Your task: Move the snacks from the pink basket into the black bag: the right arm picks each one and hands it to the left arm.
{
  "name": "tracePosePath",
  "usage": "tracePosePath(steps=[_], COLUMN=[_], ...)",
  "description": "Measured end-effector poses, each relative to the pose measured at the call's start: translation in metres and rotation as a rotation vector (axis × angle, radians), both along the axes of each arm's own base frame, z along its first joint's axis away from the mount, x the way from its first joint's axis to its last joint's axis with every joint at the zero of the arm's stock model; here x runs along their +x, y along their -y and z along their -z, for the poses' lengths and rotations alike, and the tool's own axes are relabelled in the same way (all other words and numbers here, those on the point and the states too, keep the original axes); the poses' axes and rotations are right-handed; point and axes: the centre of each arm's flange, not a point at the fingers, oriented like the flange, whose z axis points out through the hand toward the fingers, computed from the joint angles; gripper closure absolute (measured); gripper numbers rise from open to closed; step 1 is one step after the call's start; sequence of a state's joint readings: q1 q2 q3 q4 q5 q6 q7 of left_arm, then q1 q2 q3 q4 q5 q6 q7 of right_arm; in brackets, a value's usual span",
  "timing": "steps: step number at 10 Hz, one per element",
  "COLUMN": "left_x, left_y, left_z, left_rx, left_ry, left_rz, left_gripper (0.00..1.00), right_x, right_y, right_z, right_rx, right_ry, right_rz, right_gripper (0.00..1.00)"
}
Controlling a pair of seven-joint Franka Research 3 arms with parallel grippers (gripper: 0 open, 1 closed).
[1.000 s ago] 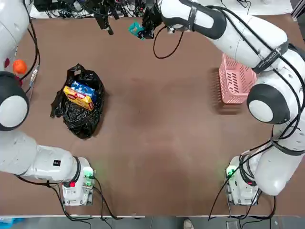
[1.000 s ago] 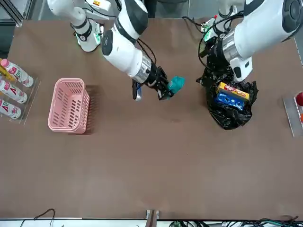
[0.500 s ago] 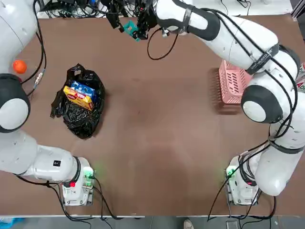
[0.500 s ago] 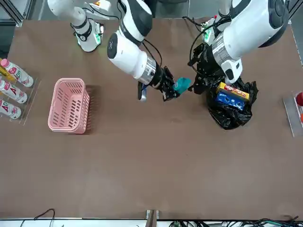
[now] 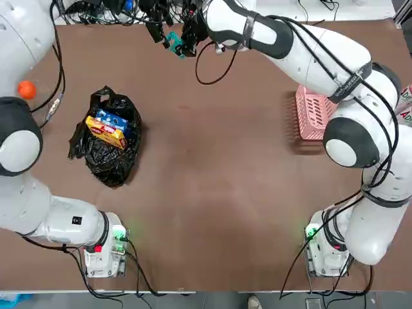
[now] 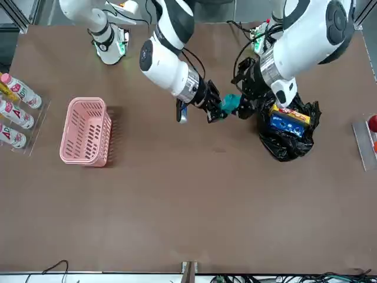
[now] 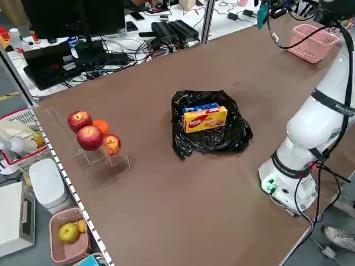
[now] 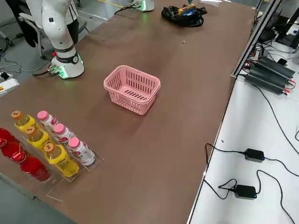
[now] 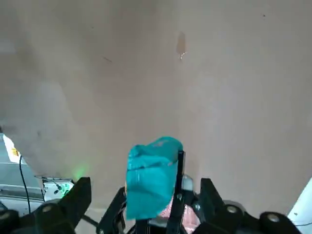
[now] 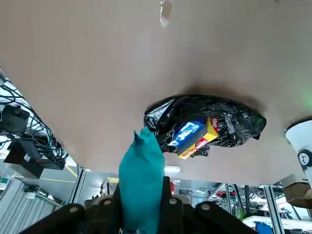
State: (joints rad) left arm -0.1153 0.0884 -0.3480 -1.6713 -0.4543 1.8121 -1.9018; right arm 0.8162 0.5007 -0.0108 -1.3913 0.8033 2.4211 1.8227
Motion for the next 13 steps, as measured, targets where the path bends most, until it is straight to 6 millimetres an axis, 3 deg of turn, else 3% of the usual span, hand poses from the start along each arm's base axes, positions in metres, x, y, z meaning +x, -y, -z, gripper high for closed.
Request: tracePosePath(steps=[3, 4, 7, 10, 13], left_x=[-0.0018, -0.0017, 0.0003, 0.0007, -0.001], left_y=[0.0035, 0.004, 0.0033, 0.0031, 0.0053], left_z=[0.0049, 0.0045, 0.0035, 0.0034, 0.0028], left_rx=[0.002, 0.001, 0.001, 0.001, 0.001], left_ry=[-0.004, -0.001, 0.016, 0.019, 0.019], left_rz=[0.005, 0.005, 0.003, 0.002, 0.007], left_gripper=[0.07, 0.15, 0.64, 0.72, 0.74], right_x=[0.0005, 0.0006, -0.0007, -0.0009, 0.001], right_y=[-0.0003, -0.0004, -0.0016, -0.0018, -0.0003], right_z=[-0.0025, -0.004, -0.0037, -0.004, -0.0041], right_rx=[0.004, 0.006, 0.004, 0.005, 0.005], right_ry=[0.003, 0.005, 0.001, 0.001, 0.004], right_rz=[0.0, 0.0, -0.006, -0.006, -0.001], right_gripper=[0.7, 0.7, 0.7, 0.67, 0.26])
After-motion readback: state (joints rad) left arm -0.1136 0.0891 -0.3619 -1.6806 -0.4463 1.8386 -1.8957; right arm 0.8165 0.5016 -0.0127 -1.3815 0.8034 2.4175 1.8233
